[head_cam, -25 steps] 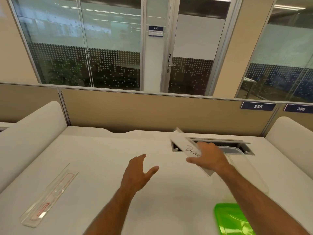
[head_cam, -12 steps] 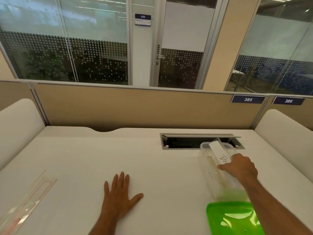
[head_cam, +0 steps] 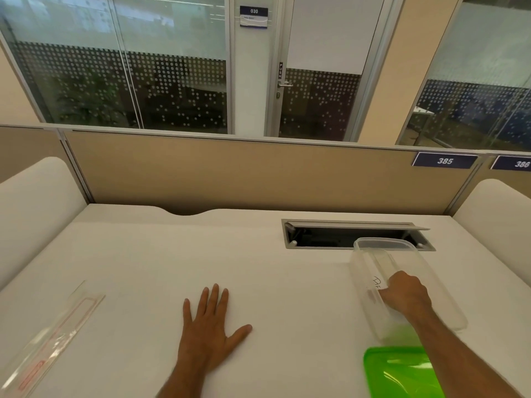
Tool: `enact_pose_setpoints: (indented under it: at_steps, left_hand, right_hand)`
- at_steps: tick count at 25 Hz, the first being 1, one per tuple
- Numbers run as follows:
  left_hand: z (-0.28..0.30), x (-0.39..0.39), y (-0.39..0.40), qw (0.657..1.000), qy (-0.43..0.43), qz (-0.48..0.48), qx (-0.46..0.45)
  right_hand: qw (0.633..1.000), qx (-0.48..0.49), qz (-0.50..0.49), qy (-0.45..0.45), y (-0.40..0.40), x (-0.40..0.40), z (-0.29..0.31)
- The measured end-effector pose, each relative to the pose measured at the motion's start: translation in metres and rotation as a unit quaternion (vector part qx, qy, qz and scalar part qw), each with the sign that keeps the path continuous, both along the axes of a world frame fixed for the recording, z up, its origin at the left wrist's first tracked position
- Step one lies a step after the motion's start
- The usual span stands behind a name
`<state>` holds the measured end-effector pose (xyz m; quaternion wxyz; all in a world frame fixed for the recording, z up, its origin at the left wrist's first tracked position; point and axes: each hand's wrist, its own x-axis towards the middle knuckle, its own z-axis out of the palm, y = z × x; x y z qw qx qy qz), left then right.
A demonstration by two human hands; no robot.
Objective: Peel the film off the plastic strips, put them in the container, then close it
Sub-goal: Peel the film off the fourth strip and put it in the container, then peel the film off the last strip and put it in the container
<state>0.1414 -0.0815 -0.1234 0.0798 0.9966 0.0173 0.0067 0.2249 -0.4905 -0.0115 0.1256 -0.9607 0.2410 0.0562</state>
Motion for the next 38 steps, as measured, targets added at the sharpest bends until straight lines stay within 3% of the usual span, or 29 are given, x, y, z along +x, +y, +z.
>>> enact_pose_setpoints:
  at_steps: [16, 19, 22, 24, 30, 38]
  left_hand:
    - [0.005, -0.002, 0.001, 1.000, -0.004, -0.002, -0.022]
    - [0.007, -0.004, 0.001, 1.000, -0.003, -0.007, -0.030]
    - [0.010, -0.005, 0.001, 0.999, 0.002, -0.015, -0.028]
    - [0.015, -0.004, 0.002, 1.000, -0.008, -0.020, -0.011]
    - [0.039, -0.006, 0.014, 0.998, -0.056, -0.002, 0.002]
    - [0.047, -0.044, 0.083, 0.996, -0.039, 0.079, 0.032]
  right_hand:
    - [0.998, -0.062, 0.013, 0.009, 0.003, -0.002, 0.000]
    - [0.993, -0.053, 0.025, -0.100, 0.009, 0.002, 0.006]
    - [0.968, 0.031, 0.040, -0.247, 0.024, 0.005, 0.018]
    - [0.954, 0.072, 0.092, -0.274, 0.040, 0.006, 0.025]
    - [0.927, 0.081, 0.317, -0.185, 0.122, -0.003, 0.019]
    - [0.883, 0.044, 0.461, -0.077, 0.259, -0.036, -0.027]
